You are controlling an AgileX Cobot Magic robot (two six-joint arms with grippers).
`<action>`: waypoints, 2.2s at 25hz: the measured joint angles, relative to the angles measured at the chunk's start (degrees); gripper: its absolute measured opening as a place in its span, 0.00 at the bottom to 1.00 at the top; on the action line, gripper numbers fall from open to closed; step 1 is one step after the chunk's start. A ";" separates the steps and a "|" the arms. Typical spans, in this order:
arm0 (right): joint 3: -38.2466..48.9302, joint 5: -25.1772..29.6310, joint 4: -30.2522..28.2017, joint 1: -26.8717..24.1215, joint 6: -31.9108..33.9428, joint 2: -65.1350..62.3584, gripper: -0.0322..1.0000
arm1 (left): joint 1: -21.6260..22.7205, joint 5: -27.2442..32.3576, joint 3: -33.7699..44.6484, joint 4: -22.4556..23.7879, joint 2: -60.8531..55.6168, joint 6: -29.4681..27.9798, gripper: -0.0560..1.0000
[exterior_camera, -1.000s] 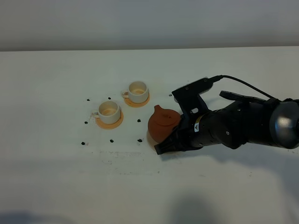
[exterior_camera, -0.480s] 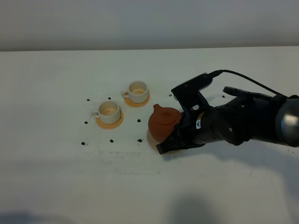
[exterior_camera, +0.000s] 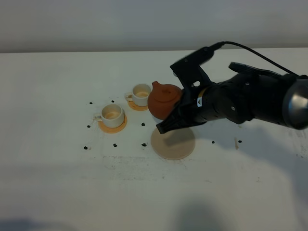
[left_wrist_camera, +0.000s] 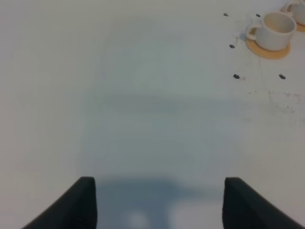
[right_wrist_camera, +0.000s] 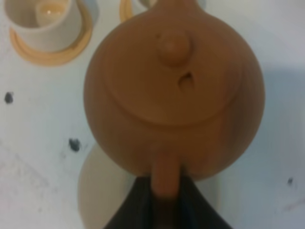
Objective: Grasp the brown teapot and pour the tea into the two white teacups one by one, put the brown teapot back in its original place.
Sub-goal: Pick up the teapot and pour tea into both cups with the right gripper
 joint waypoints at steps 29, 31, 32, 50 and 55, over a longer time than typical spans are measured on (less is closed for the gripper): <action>-10.98 3.37 -11.34 -0.97 -2.01 9.95 0.12 | 0.00 0.00 0.00 0.00 0.00 0.00 0.56; -10.98 3.64 -12.33 -0.98 -2.01 10.14 0.12 | 0.00 0.00 0.00 0.00 0.00 0.00 0.56; -10.98 3.76 -12.67 -0.98 -2.01 10.19 0.12 | 0.00 0.00 0.00 0.00 0.00 0.00 0.56; -12.52 4.92 -18.05 -1.03 -2.02 10.91 0.12 | 0.00 0.00 0.00 0.00 0.00 0.00 0.56; -12.63 5.38 -19.94 -1.18 -2.07 11.05 0.12 | 0.00 0.00 0.00 0.00 0.00 0.00 0.56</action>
